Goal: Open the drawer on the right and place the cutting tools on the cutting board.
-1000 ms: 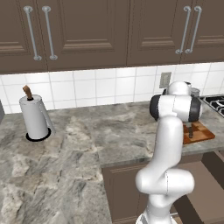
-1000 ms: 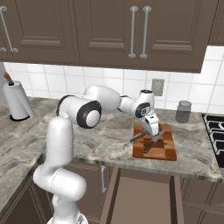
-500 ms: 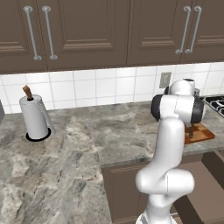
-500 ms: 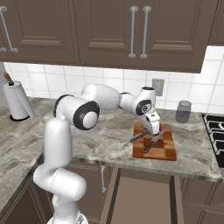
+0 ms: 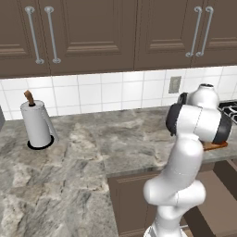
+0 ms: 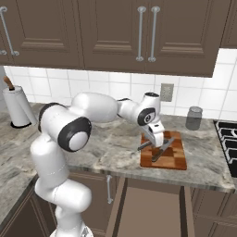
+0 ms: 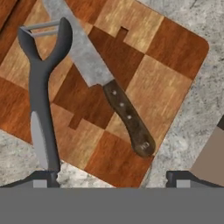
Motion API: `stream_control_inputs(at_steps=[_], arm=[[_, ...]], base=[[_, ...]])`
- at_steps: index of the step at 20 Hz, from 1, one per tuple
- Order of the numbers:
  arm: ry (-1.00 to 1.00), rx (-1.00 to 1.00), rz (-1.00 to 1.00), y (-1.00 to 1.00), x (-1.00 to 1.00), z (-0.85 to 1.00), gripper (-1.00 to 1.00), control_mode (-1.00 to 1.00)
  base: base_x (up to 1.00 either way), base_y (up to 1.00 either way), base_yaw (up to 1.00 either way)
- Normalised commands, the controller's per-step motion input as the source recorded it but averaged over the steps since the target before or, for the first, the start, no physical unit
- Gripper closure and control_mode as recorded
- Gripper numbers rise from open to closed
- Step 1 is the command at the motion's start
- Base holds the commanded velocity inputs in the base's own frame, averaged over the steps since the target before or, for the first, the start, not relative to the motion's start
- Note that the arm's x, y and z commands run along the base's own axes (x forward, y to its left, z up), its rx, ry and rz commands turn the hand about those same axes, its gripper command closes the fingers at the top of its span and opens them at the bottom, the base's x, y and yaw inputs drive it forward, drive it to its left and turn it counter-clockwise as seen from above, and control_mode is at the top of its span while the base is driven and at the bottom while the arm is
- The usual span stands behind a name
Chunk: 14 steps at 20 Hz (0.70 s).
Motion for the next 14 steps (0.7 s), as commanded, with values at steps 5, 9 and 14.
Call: stream_control_inputs(at_steps=[5, 9, 14], arm=[[-0.13, 0.0, 0.0, 0.22, -0.92, 0.59, -1.0, -1.0], [-0.12, 0.0, 0.0, 0.21, -0.92, 0.99, -1.0, -1.0], [-0.03, 0.0, -0.03, 0.14, -0.73, 1.0, -1.0, -1.0]], base=[[0.0, 0.0, 0.0], [0.0, 0.0, 0.0], [0.0, 0.0, 0.0]])
